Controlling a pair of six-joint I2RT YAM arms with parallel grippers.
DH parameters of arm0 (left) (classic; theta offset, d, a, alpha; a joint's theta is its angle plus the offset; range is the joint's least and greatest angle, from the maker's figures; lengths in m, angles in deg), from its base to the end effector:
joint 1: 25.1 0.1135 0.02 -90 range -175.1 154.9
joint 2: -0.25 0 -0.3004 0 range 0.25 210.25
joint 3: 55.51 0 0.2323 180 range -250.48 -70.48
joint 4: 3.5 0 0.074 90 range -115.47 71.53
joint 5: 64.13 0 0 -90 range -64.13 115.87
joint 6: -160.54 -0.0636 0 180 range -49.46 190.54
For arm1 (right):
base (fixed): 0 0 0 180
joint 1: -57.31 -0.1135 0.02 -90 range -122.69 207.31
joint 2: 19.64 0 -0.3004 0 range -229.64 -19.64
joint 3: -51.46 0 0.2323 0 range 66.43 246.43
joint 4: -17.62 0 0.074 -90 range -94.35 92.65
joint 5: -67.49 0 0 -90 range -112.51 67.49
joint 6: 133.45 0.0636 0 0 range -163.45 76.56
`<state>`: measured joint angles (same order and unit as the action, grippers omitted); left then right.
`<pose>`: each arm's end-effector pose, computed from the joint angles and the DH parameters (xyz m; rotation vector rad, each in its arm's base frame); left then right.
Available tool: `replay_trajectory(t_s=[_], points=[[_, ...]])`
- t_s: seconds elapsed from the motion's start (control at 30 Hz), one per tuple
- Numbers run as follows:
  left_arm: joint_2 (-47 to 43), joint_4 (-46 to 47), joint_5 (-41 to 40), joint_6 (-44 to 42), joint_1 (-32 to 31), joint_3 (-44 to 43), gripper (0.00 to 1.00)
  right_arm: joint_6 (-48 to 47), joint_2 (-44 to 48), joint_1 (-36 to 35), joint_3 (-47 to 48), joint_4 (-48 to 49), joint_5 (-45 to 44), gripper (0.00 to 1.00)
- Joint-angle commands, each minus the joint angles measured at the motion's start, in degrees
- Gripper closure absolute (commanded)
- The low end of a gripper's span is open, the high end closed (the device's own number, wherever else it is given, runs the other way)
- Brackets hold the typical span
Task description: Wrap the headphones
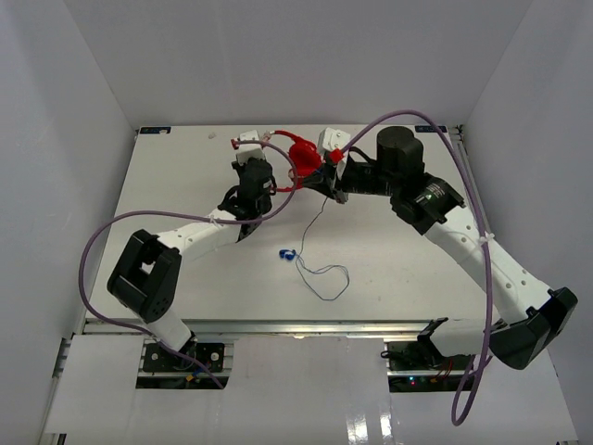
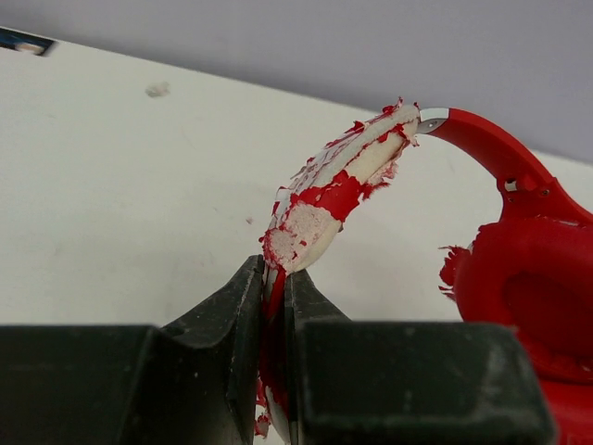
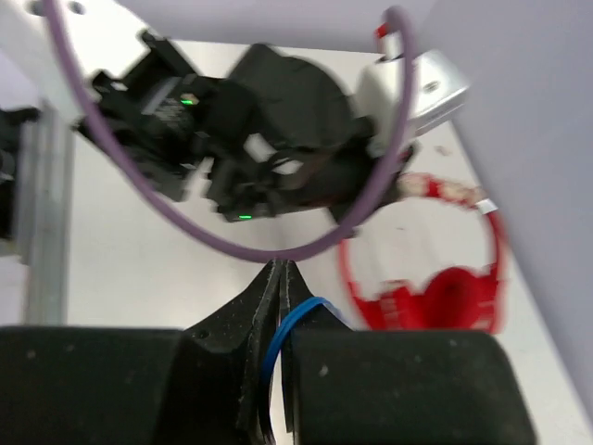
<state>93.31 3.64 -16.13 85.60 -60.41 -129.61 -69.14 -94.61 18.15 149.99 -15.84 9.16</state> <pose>0.3301 -0.1817 0.3132 -0.2159 1.7100 0.0027 0.1970 0.2035 0.4744 -1.2640 1.2277 0.6518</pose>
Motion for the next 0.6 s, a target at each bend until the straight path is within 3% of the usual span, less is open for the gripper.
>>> replay_trajectory(t_s=[0.0, 0.17, 0.4, 0.57], points=[[-9.9, 4.1, 15.0, 5.1, -0.5, 4.1, 1.0, -15.3, -3.7, -0.5, 5.6, -14.4, -12.1, 0.92], [-14.3, 5.0, 25.2, 1.3, -0.5, 8.6, 1.0, -22.1, -4.4, -0.4, 3.8, -13.9, -19.5, 0.92], [-18.0, 1.3, 34.1, -6.1, -0.4, 8.5, 1.0, -23.0, -5.8, 0.4, 5.4, -13.1, -20.1, 0.92], [-20.0, -0.6, 35.8, -9.6, 0.2, 9.1, 1.0, -23.6, -5.6, 1.6, 6.1, -13.4, -19.3, 0.92]])
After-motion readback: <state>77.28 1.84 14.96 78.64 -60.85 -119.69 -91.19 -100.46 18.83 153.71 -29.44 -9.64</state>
